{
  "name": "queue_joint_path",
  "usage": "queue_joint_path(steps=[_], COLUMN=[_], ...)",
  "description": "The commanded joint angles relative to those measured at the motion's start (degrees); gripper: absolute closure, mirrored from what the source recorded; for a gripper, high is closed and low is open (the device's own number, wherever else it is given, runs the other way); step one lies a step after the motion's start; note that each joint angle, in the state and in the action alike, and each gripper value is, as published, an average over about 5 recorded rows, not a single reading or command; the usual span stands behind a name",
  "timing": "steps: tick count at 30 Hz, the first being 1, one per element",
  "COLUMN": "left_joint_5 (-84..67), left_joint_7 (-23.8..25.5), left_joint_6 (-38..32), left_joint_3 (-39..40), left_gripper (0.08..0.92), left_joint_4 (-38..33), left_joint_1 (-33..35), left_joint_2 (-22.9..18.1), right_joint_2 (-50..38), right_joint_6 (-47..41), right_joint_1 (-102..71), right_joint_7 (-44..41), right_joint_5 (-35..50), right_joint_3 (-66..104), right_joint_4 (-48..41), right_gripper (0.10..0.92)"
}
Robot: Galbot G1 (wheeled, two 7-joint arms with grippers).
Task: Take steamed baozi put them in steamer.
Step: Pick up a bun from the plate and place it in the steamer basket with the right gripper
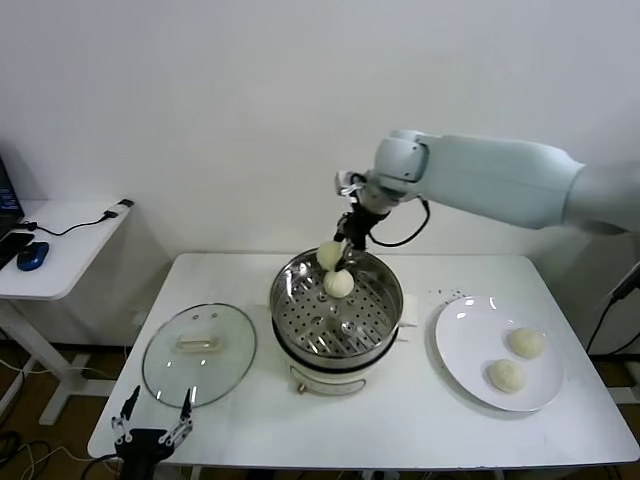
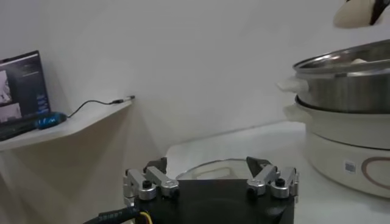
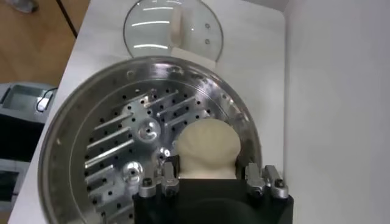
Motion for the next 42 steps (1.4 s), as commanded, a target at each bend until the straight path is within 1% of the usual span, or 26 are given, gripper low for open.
queue_joint_path(steps=[1, 8, 18, 21, 28, 29, 33, 42], left_joint_5=[0.0, 0.0, 0.3, 0.4, 0.6, 0.6, 0.4, 0.7], left_joint_7=[0.2, 0.1, 0.1, 0.1, 0.1, 0.0, 0.0, 0.0], left_joint_6=[0.1, 0.0, 0.0, 0.0, 0.1, 0.1, 0.3, 0.7], left_joint_3=[-0.4, -0.6, -0.4, -0.3, -0.2, -0.3, -0.3, 0.1], left_gripper=[0.177, 0.177, 0.177, 0.177, 0.177, 0.177, 0.177, 0.177], left_joint_4=[0.2, 0.5, 1.0, 1.0, 0.9, 0.8, 0.1, -1.0], left_joint_1=[0.1, 0.1, -0.2, -0.3, -0.4, -0.3, -0.1, 0.0], left_joint_2=[0.5, 0.6, 0.6, 0.6, 0.5, 0.5, 0.4, -0.1], right_joint_2=[8.8, 10.7, 9.8, 9.4, 7.0, 6.3, 1.8, -16.0], right_joint_6=[-3.8, -4.5, -5.1, -5.4, -5.0, -4.7, -2.3, 5.4], right_joint_1=[-4.4, -6.5, -7.8, -7.6, -5.2, -4.5, -0.1, 10.8], right_joint_7=[5.3, 5.6, 6.2, 6.3, 4.8, 4.2, 0.6, -7.5], right_joint_5=[4.3, 3.0, 2.3, 2.7, 2.8, 2.6, 1.0, -5.5], right_joint_3=[-2.4, -3.7, -4.3, -3.7, -3.0, -3.0, -3.4, -6.5], right_joint_4=[-0.4, -2.5, -2.2, -2.2, -1.2, -0.8, 2.3, 10.3], right_gripper=[0.44, 0.44, 0.431, 0.39, 0.233, 0.212, 0.203, 0.203])
